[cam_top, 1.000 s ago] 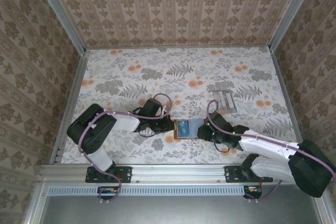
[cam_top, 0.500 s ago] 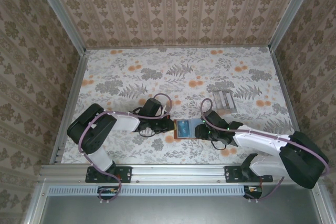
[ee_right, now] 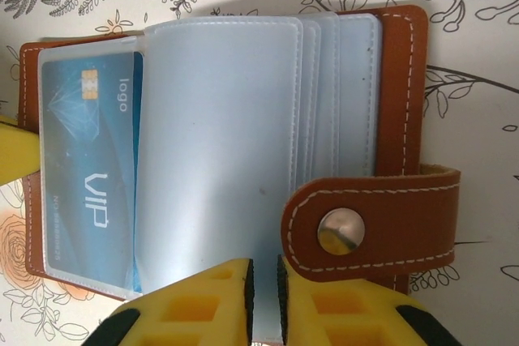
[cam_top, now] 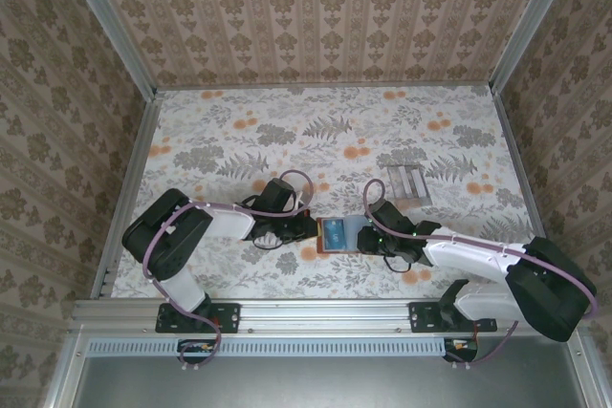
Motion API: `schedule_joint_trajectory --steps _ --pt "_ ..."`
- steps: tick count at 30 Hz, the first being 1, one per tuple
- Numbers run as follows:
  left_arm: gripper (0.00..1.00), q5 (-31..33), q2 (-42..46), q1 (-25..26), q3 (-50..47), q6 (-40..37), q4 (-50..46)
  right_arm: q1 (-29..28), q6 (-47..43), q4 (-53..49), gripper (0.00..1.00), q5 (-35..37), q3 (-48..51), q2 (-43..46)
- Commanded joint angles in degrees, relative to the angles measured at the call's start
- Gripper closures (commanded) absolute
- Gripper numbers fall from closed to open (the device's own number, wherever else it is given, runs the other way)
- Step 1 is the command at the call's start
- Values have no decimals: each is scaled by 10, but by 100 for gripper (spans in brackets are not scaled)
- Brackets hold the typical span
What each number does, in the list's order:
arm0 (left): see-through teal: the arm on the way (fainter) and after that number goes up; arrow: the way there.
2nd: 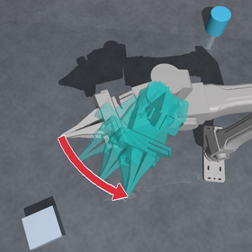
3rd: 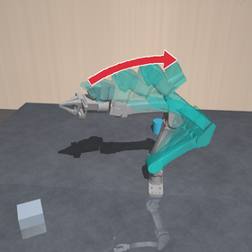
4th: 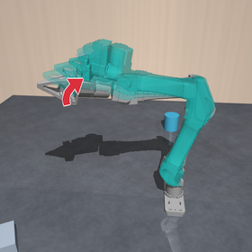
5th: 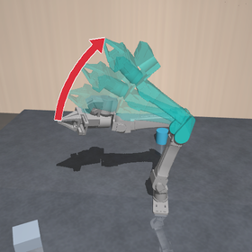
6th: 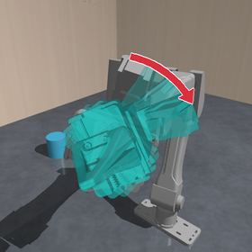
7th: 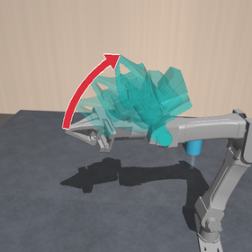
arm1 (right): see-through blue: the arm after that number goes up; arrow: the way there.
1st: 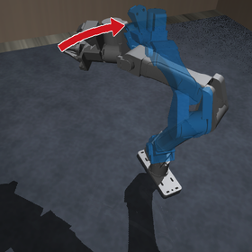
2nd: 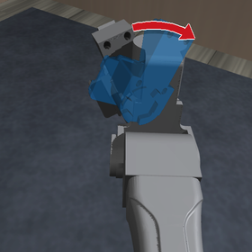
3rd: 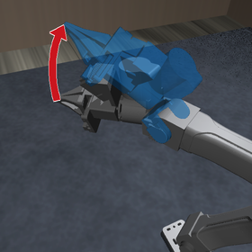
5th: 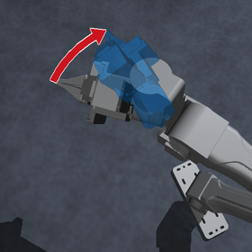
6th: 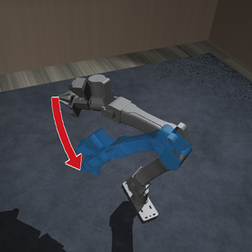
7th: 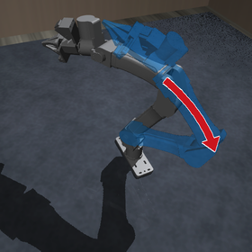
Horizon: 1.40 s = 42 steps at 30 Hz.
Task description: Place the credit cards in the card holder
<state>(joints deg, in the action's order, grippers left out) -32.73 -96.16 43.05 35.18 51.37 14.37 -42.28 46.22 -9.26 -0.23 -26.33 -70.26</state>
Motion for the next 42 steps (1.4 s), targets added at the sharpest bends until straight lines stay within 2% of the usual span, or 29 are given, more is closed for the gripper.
schedule_joint_trajectory --steps 1,5,8,14,20,23,36,40,42 --pt "100 16 -18 5 -6 -8 -31 -4 -1 10 81 -9 -12 -5" --pt "100 12 -23 4 -3 -9 -33 -4 8 35 76 -18 -2 -5" --pt "100 15 -21 5 -8 -6 -25 -4 11 48 67 -28 -1 -11" --pt "100 12 -24 5 -9 -5 -23 -5 10 68 63 -44 -2 -14" --pt "100 14 -18 5 -12 -6 -26 -19 -4 -41 56 49 -26 38" --pt "100 15 -19 4 -9 -11 -32 -19 -11 -59 53 68 -21 44" --pt "100 17 -11 4 -10 -11 -38 -41 -5 -23 53 63 -28 -42" --pt "100 19 -6 5 -13 -7 -34 -44 -9 -22 63 55 -37 -48" --pt "100 18 -9 4 -11 -10 -37 -45 -10 -22 63 56 -39 -45"
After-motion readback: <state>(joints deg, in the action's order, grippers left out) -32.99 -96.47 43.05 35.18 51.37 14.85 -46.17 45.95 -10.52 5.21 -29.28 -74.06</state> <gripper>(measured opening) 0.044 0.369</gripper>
